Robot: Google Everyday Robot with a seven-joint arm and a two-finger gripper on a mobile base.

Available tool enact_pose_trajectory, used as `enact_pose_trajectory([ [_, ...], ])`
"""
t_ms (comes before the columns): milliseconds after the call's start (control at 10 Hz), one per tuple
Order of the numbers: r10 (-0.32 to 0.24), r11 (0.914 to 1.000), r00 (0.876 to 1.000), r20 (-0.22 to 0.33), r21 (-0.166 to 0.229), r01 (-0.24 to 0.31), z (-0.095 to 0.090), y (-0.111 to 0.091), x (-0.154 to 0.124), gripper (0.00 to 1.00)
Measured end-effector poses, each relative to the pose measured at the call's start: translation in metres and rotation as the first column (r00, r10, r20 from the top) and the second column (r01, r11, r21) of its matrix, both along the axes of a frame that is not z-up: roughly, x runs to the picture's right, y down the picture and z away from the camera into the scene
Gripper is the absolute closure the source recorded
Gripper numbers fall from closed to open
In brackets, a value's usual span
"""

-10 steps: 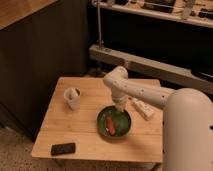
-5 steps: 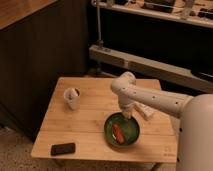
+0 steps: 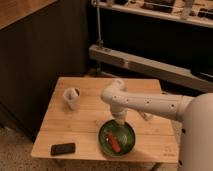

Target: Drag the ceramic bowl in a circle

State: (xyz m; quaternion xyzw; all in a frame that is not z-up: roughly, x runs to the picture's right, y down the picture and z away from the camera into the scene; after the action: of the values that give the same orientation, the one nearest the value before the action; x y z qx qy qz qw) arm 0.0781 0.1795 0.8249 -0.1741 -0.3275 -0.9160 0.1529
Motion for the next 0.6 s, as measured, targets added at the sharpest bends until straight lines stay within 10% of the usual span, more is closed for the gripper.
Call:
enact_pose_trajectory([
  [600,-0.1,0.9948,0.992,0.074,0.027,0.099,-0.01,0.006,-0.097,0.99],
])
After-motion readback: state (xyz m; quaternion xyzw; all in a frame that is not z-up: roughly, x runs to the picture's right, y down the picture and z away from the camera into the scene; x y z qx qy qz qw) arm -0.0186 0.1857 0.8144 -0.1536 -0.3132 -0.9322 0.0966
